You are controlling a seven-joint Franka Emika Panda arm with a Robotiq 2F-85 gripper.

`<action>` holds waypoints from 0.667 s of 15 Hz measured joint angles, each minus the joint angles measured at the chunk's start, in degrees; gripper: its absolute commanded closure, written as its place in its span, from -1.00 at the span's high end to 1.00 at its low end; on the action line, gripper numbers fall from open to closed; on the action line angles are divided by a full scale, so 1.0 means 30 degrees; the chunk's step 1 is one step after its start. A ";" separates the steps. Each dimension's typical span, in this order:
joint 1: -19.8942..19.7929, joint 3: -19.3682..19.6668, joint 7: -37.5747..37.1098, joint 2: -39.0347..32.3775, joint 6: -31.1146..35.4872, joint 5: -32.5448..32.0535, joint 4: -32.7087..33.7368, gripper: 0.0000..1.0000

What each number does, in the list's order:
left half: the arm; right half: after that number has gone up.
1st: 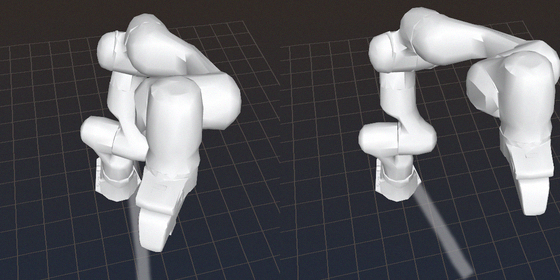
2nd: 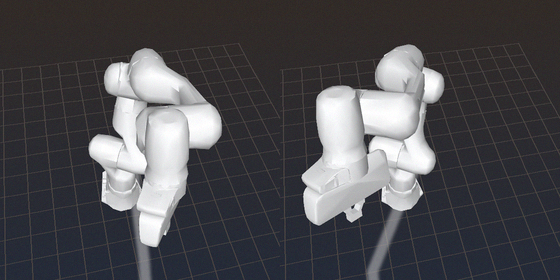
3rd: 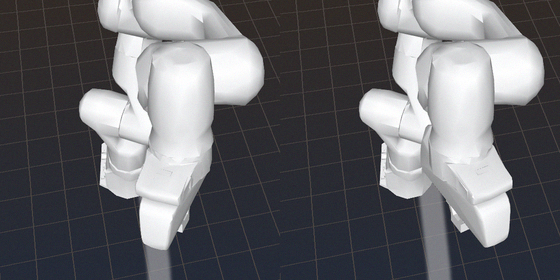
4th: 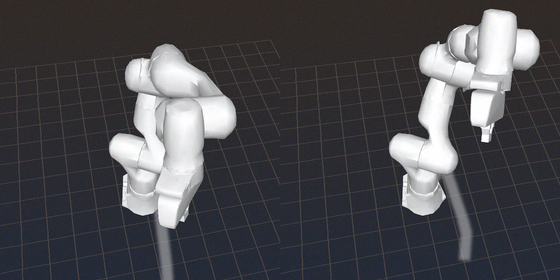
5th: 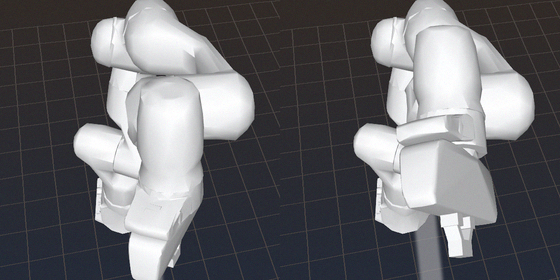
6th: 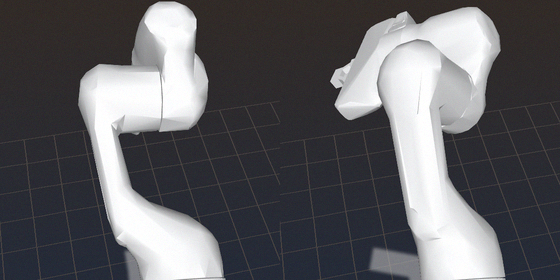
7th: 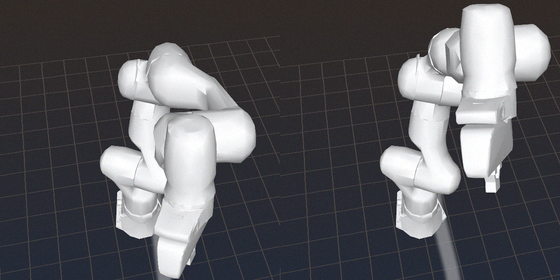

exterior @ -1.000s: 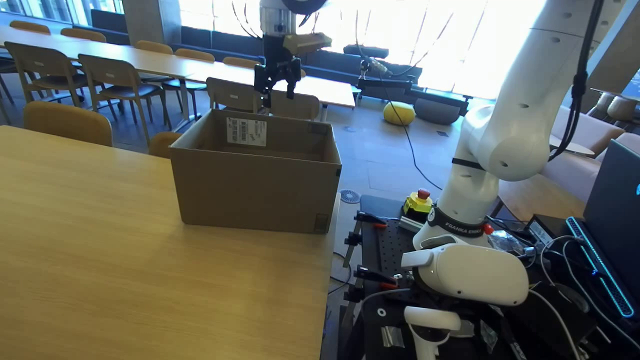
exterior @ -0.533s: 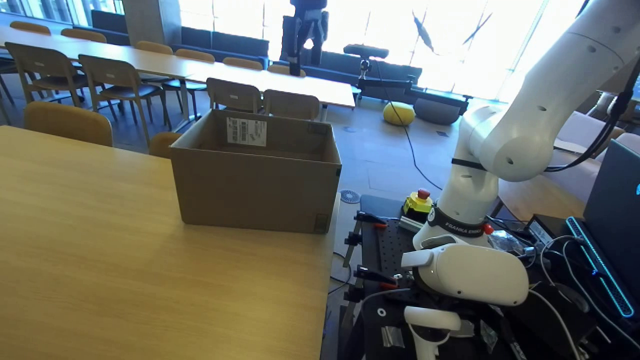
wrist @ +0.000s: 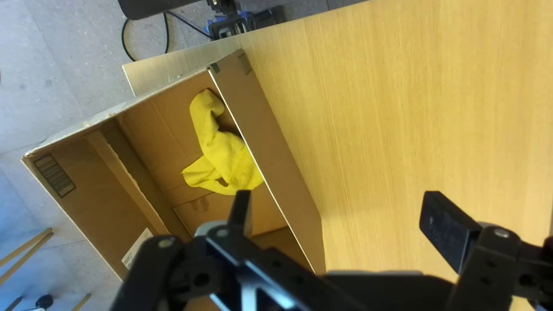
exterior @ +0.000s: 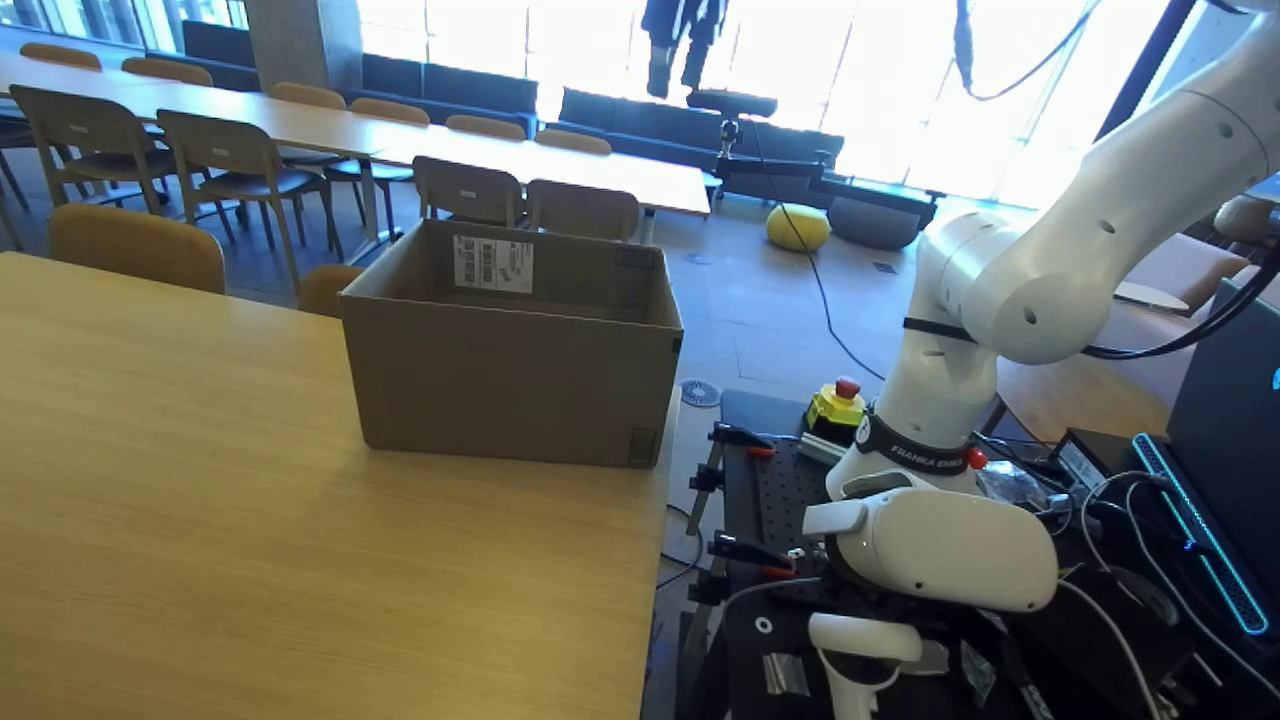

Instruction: Put the marker on the towel then put it inside the box

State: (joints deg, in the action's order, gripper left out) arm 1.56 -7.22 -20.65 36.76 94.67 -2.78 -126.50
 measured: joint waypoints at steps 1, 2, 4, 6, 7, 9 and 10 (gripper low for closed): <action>0.0000 -0.0109 -0.0048 0.0435 0.0251 0.0164 -0.0261 1.00; 0.0001 -0.0209 -0.0112 0.0836 0.0619 0.0369 -0.0565 1.00; 0.0001 -0.0441 -0.0282 0.1475 0.1583 0.0673 -0.1312 1.00; 0.0001 -0.0685 -0.0482 0.1860 0.2689 0.0787 -0.2104 1.00; 0.0001 -0.0807 -0.0619 0.1988 0.3246 0.0842 -0.2514 1.00; -0.0002 -0.1025 -0.1111 0.2145 0.4516 0.0894 -0.3384 1.00; -0.0005 -0.1159 -0.1448 0.2185 0.5173 0.0897 -0.3842 1.00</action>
State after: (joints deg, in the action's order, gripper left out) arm 1.54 -10.69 -24.99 43.32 110.19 -0.09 -138.03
